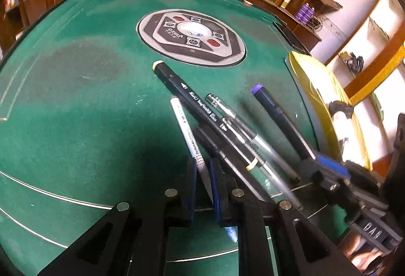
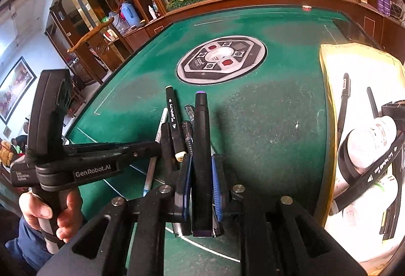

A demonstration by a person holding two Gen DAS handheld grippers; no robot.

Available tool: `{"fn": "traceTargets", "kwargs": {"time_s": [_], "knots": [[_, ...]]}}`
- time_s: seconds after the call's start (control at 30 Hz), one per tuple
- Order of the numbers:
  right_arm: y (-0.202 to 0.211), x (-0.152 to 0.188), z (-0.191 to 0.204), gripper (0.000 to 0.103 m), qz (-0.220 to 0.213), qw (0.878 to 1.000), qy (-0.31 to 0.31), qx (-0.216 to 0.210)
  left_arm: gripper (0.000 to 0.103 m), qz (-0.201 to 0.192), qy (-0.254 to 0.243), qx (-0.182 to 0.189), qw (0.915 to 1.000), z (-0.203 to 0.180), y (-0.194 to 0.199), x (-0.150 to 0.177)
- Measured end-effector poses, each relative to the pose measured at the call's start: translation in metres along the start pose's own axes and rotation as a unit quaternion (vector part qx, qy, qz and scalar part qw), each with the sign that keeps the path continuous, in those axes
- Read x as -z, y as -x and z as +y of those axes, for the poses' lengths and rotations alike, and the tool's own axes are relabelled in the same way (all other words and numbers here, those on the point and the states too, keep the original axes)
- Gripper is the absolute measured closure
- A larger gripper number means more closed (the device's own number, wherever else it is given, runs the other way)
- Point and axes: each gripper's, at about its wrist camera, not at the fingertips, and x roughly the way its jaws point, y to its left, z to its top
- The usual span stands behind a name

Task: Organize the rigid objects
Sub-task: 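Grasp the white pen with the left tool while the right tool grasps a purple-capped black marker, then carry the white pen and marker into the tray and open both tools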

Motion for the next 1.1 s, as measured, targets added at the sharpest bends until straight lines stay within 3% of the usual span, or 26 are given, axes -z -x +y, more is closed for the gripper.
{"fn": "traceTargets", "kwargs": {"time_s": [0.23, 0.5, 0.6, 0.9, 1.1], "knots": [[0.004, 0.009, -0.002, 0.089, 0.0, 1.0, -0.01, -0.015, 0.095, -0.008, -0.046, -0.031, 0.9984, 0.006, 0.015, 0.021], [0.001, 0.015, 0.001, 0.089, 0.002, 1.0, -0.015, -0.021, 0.09, -0.011, -0.062, -0.054, 0.9965, -0.001, 0.01, 0.015], [0.005, 0.017, 0.002, 0.089, -0.002, 1.0, -0.015, -0.022, 0.096, -0.023, -0.066, -0.069, 0.9952, -0.003, 0.01, 0.019], [0.009, 0.022, -0.001, 0.089, -0.01, 0.999, -0.023, -0.039, 0.096, -0.058, -0.052, -0.038, 0.9962, -0.007, 0.036, 0.025], [0.018, 0.023, 0.001, 0.089, -0.023, 0.998, -0.021, -0.046, 0.096, -0.056, -0.04, -0.007, 0.9976, -0.019, 0.041, 0.019]]}}
